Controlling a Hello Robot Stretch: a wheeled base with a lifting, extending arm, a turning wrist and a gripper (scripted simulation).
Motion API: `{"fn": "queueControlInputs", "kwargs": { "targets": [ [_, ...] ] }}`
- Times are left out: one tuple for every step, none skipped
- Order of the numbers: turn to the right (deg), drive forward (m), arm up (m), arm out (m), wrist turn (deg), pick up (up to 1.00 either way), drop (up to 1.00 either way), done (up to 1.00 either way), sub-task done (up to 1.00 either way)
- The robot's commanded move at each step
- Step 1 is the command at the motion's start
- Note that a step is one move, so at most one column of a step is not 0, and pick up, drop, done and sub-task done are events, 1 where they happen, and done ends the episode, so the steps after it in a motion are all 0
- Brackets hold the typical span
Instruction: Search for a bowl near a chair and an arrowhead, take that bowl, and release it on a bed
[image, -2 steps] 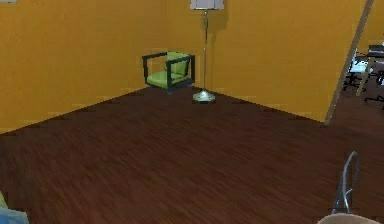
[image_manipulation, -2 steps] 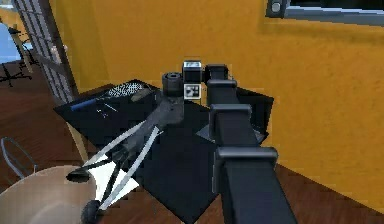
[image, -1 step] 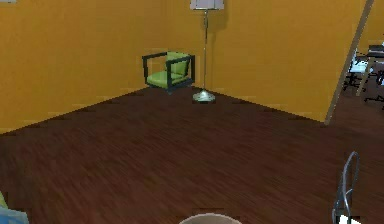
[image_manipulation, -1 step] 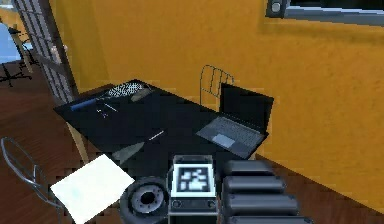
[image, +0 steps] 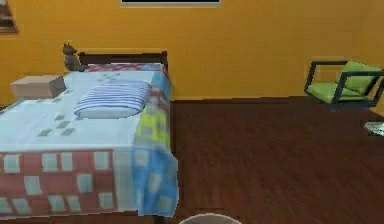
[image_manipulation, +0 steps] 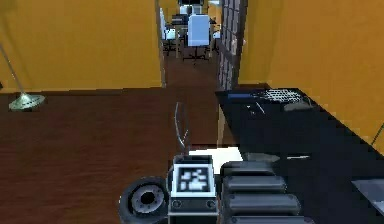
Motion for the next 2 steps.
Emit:
{"fn": "queueControlInputs", "kwargs": {
  "targets": [
    [-45.0,0.0,0.0,0.0,0.0,0.0,0.0,0.0,0.0],
    [-39.0,0.0,0.0,0.0,0.0,0.0,0.0,0.0,0.0]
  ]
}}
